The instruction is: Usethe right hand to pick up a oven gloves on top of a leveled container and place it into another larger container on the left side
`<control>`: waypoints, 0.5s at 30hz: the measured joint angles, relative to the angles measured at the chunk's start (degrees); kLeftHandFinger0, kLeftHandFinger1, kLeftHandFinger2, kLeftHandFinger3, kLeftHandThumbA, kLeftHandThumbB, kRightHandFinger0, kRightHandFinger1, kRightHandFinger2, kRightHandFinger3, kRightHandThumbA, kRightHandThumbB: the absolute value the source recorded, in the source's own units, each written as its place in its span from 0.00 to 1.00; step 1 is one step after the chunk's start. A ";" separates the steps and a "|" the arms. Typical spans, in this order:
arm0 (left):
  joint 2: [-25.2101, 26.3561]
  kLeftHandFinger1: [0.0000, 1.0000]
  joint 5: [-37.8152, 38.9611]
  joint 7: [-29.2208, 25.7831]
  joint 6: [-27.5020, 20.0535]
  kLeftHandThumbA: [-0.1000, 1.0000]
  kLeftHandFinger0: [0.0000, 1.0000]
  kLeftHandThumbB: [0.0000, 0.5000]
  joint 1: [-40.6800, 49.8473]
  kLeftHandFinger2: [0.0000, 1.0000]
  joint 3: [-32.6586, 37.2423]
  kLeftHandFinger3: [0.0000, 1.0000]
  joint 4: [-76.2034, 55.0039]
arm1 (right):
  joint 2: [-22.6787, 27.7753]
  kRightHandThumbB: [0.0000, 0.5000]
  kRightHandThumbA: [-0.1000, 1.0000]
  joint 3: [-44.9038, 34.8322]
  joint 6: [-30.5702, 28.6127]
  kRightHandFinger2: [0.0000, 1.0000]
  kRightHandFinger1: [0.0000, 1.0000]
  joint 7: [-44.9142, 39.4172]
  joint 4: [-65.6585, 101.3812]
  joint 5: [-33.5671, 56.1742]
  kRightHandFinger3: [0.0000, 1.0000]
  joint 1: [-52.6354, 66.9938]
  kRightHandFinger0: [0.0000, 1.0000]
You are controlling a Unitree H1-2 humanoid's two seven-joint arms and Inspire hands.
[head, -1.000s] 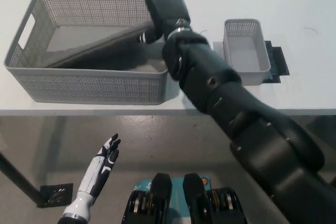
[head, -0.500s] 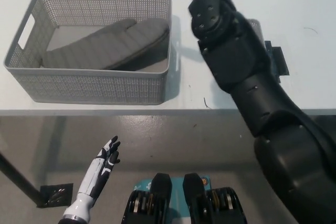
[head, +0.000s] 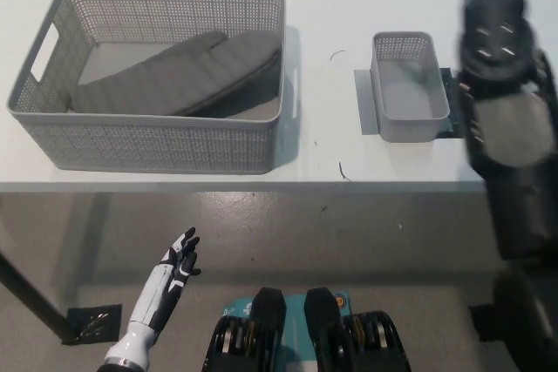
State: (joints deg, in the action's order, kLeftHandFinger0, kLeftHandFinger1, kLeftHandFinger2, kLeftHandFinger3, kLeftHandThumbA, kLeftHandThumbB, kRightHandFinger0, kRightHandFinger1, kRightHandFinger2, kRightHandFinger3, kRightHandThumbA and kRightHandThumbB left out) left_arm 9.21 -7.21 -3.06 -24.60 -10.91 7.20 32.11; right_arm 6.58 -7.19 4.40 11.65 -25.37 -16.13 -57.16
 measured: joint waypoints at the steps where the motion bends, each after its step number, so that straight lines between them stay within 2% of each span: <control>1: 0.00 1.00 0.00 0.00 0.00 1.00 0.80 1.00 0.01 1.00 0.00 1.00 0.02 | 0.56 0.68 1.00 -0.46 0.06 1.00 1.00 -0.04 1.59 0.60 1.00 1.58 1.00; 2: 0.00 1.00 0.00 0.00 0.00 1.00 0.80 1.00 0.01 1.00 0.00 1.00 0.04 | 1.08 0.73 1.00 -0.82 0.10 1.00 1.00 -0.05 3.14 1.16 1.00 3.15 1.00; 3: 0.00 1.00 0.00 0.00 0.00 1.00 0.80 1.00 0.01 1.00 0.00 1.00 0.05 | 1.54 0.95 1.00 -1.07 0.12 1.00 1.00 -0.06 4.60 1.60 1.00 4.90 1.00; 4: 0.00 1.00 0.00 0.00 0.01 1.00 0.79 1.00 0.02 1.00 0.00 1.00 0.06 | 2.00 0.74 1.00 -1.33 0.18 1.00 1.00 -0.06 6.27 1.92 1.00 6.46 1.00; 5: 0.00 1.00 0.00 0.00 0.01 1.00 0.79 1.00 0.03 1.00 0.01 1.00 0.07 | 2.39 0.72 1.00 -1.54 0.23 1.00 1.00 -0.06 7.90 2.35 1.00 8.25 1.00; 9: -0.01 1.00 0.00 0.00 0.01 1.00 0.78 1.00 0.04 1.00 0.01 1.00 0.13 | 3.57 0.82 1.00 -1.97 0.28 1.00 1.00 -0.06 14.06 3.55 1.00 15.19 1.00; 11: -0.01 1.00 0.00 0.01 0.01 1.00 0.77 1.00 0.03 1.00 0.01 1.00 0.18 | 3.86 0.70 1.00 -1.97 0.29 1.00 1.00 -0.06 16.90 4.00 1.00 18.67 1.00; 15: -0.01 1.00 0.00 0.01 0.01 1.00 0.76 1.00 0.05 1.00 0.02 1.00 0.28 | 4.20 0.71 1.00 -1.83 0.23 1.00 1.00 -0.21 24.15 4.48 1.00 27.14 1.00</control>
State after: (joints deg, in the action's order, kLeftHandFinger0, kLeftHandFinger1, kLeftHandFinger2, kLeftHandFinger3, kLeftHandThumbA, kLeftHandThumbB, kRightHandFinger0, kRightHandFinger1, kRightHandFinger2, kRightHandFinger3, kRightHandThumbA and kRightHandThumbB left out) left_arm 9.20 -7.21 -3.05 -24.58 -10.86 7.22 32.39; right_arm 10.78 -9.02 4.63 11.44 -1.22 -11.65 -30.02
